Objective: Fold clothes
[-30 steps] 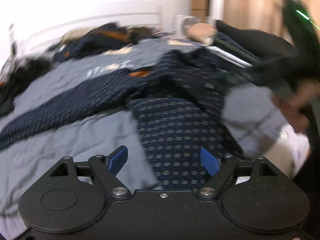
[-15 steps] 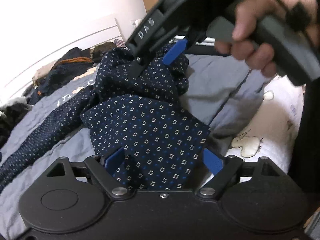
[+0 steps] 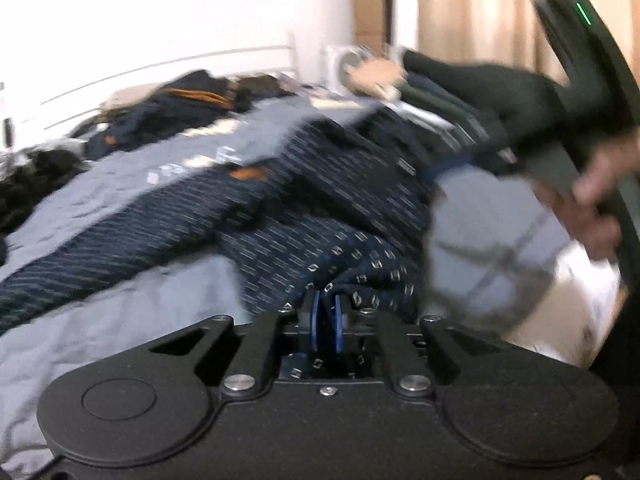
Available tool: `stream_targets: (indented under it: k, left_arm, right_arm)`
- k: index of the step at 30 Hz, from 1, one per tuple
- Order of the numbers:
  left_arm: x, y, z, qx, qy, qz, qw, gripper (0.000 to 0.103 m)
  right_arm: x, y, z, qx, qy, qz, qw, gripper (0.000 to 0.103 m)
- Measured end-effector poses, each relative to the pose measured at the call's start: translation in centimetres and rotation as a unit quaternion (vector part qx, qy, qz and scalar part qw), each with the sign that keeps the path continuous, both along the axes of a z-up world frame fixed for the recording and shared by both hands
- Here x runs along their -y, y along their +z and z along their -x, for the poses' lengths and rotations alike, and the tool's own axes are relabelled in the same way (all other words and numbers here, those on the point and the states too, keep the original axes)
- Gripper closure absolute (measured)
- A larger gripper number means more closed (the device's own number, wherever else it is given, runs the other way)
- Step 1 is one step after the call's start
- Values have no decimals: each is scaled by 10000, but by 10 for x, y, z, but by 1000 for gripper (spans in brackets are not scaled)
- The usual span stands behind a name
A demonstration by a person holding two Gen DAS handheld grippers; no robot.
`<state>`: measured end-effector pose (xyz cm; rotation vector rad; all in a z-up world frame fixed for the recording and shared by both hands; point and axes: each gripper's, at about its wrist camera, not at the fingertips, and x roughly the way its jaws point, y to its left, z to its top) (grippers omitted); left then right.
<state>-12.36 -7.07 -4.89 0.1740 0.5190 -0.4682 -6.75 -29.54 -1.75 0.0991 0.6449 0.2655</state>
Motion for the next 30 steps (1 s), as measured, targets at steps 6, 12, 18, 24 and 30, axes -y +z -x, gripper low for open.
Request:
stream_targets:
  k: [6,12,18,24,30]
  left_arm:
    - [-66,37,-20,136,1267,608,9900,100]
    - [-132,45,-41,-296,2432,849,9658,100]
    - [-107,46,-29,-374,1300,1097,9847,89]
    - [-70,36,-10,-192,556,665,9960,51]
    - [-70,29,-14,-388,664,652,9949,51]
  right_arm:
    - [-7,-1,-1,-3,7,128,9999,40]
    - [-16,-3,-5,-21,37,293,9996,40]
    - [-31,-3,-11,-4,154,428,9990,40]
    - [-47,-6,-19,15,231,629,9978,38]
    - [-61,-17,-29,-13,295,1020,9943,34]
